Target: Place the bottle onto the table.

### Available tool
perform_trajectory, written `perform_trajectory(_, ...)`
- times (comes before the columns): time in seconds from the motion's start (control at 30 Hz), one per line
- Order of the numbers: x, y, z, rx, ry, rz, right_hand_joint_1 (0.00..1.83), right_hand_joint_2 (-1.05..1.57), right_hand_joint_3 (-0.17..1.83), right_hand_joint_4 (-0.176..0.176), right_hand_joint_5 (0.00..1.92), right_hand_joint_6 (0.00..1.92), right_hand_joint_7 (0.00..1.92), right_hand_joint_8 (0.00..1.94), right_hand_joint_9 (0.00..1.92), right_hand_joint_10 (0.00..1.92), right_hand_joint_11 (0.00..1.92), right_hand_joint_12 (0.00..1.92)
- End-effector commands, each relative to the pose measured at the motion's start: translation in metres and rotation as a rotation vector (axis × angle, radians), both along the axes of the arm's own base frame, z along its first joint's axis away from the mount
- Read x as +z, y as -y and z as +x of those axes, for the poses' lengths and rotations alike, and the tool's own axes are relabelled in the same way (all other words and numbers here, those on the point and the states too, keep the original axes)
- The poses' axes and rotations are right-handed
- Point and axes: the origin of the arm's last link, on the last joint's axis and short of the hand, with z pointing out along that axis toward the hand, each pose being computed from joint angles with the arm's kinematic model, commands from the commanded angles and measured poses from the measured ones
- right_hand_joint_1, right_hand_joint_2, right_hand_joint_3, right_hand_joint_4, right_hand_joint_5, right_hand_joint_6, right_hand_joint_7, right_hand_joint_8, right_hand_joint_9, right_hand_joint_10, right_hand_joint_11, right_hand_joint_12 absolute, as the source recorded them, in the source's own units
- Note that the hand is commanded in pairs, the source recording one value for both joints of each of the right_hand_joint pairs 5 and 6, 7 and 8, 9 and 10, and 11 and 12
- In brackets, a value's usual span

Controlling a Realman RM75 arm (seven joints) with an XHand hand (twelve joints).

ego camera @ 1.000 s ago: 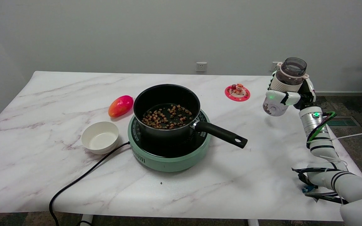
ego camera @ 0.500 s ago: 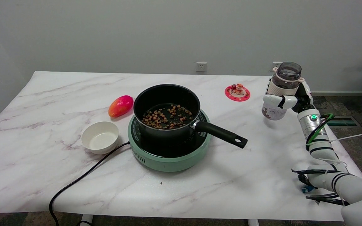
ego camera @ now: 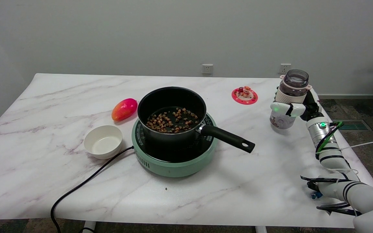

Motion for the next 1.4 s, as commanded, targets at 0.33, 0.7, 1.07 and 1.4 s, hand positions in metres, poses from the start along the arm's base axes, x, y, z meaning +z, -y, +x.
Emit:
perform_trajectory(0.33,-0.007,-0.011,-0.015,0.027,0.072,-0.041,1.35,1.31,0.47,0.000,1.92,1.92,1.92,1.92,1.42,1.42,1.25,1.25)
perform_trajectory(0.7,-0.010,-0.014,-0.016,0.034,0.065,-0.037,1.37,1.27,0.49,0.000,1.92,1.92,1.92,1.92,1.41,1.41,1.28,1.28)
perform_trajectory(1.07,-0.013,-0.017,-0.020,0.026,0.056,-0.030,1.36,1.13,0.59,0.000,1.91,1.91,1.88,1.88,1.39,1.39,1.26,1.26)
perform_trajectory(1.4,-0.016,-0.021,-0.023,0.025,0.049,-0.022,1.36,0.89,0.82,0.000,1.79,1.79,1.74,1.74,1.35,1.35,1.20,1.20)
